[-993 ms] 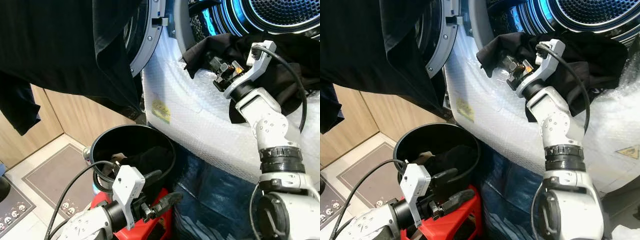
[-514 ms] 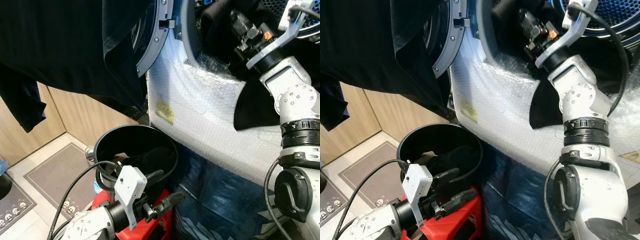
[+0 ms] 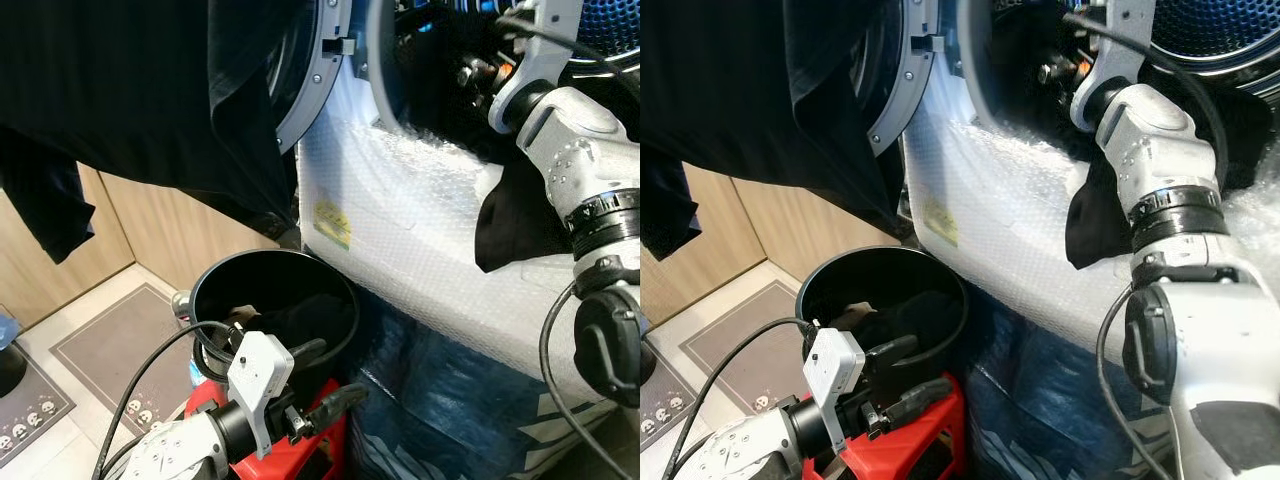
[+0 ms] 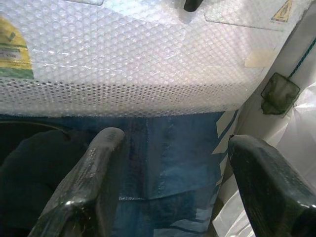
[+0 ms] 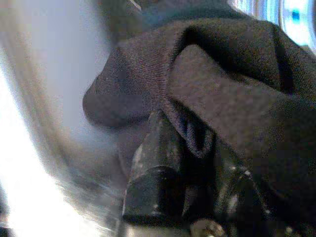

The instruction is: Clothes washing

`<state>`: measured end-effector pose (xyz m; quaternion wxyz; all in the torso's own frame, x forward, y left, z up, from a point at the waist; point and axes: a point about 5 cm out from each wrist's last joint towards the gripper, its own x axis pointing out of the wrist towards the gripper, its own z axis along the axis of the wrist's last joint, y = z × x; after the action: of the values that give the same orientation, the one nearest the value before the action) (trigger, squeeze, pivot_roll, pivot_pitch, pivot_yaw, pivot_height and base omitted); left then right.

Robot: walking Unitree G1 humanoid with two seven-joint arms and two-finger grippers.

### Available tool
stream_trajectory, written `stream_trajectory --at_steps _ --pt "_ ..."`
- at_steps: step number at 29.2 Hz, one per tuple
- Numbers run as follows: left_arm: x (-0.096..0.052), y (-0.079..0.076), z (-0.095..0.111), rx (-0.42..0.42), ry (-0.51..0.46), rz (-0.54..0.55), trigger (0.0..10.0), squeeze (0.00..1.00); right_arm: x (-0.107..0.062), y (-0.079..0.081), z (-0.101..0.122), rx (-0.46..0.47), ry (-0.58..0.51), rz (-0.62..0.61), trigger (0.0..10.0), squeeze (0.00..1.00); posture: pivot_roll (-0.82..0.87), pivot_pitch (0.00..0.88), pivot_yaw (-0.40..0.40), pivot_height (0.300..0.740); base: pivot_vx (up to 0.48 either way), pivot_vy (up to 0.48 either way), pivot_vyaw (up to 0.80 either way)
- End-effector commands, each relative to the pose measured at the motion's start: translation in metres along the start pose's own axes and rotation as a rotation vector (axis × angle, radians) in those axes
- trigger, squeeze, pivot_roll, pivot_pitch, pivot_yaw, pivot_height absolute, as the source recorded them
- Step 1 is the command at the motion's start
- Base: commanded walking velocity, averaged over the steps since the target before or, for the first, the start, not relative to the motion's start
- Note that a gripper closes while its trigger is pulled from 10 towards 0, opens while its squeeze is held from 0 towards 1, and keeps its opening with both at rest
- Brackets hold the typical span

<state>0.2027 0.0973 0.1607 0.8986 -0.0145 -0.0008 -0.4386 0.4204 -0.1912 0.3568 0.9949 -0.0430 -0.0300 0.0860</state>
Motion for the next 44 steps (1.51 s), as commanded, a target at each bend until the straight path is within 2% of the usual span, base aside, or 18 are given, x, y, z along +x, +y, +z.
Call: stream_trajectory --at_steps 1,2,4,5,9,12,15,20,21,24,28,37,44 --pt "0.000 -0.002 -0.001 -0.002 0.004 -0.004 10.0 0.00 -0.004 -0.013 0.005 -0.049 0.032 -0.080 10.0 0.00 0.08 0.056 -0.079 0.740 0.000 0.000 0.00" --pt "0.000 -0.002 -0.002 -0.005 0.005 -0.001 10.0 0.00 -0.006 -0.021 0.003 -0.108 0.069 -0.154 10.0 0.00 0.08 0.060 -0.079 0.740 0.000 0.000 0.00" --pt "-0.001 -0.003 -0.002 -0.007 0.006 0.002 10.0 0.00 -0.008 -0.029 0.002 -0.161 0.100 -0.218 10.0 0.00 0.07 0.063 -0.081 0.740 0.000 0.000 0.00" --pt "-0.001 -0.003 -0.002 -0.008 0.006 0.003 10.0 0.00 -0.010 -0.036 0.002 -0.227 0.118 -0.282 10.0 0.00 0.07 0.067 -0.081 0.740 0.000 0.000 0.00" --pt "0.000 -0.002 -0.002 -0.009 0.004 0.006 10.0 0.00 -0.017 -0.052 0.002 -0.327 0.156 -0.396 10.0 0.00 0.06 0.069 -0.078 0.740 0.000 0.000 0.00" --pt "0.001 -0.002 -0.002 -0.009 0.002 0.006 10.0 0.00 -0.026 -0.070 0.003 -0.344 0.175 -0.523 10.0 0.00 0.06 0.069 -0.077 0.740 0.000 0.000 0.00" --pt "0.002 -0.001 -0.002 -0.008 0.002 0.003 10.0 0.00 -0.040 -0.092 0.006 -0.305 0.182 -0.676 10.0 0.00 0.05 0.066 -0.071 0.740 0.000 0.000 0.00" --pt "0.004 0.001 -0.002 -0.005 -0.001 -0.003 10.0 0.00 -0.041 -0.094 0.012 -0.306 0.156 -0.675 10.0 0.00 0.04 0.065 -0.068 0.740 0.000 0.000 0.00" --pt "0.004 0.002 -0.001 -0.003 -0.002 -0.005 10.0 0.00 -0.036 -0.086 0.014 -0.348 0.143 -0.605 10.0 1.00 0.03 0.065 -0.061 0.740 0.000 0.000 0.00" --pt "0.005 0.002 -0.001 -0.003 -0.002 -0.008 10.0 0.00 -0.032 -0.079 0.015 -0.406 0.131 -0.543 10.0 1.00 0.03 0.065 -0.058 0.740 0.000 0.000 0.00" --pt "0.005 0.003 -0.001 -0.001 -0.002 -0.009 10.0 0.00 -0.031 -0.077 0.016 -0.417 0.145 -0.508 10.0 1.00 0.03 0.064 -0.056 0.740 0.000 0.000 0.00" --pt "0.006 0.004 -0.001 0.001 -0.004 -0.018 10.0 0.00 -0.037 -0.085 0.024 -0.526 0.118 -0.411 10.0 1.00 0.02 0.066 -0.049 0.740 0.000 0.000 0.00" --pt "0.006 0.005 -0.001 0.002 -0.001 -0.025 10.0 0.00 -0.044 -0.089 0.031 -0.503 0.069 -0.293 10.0 1.00 0.02 0.066 -0.042 0.740 0.000 0.000 0.00"
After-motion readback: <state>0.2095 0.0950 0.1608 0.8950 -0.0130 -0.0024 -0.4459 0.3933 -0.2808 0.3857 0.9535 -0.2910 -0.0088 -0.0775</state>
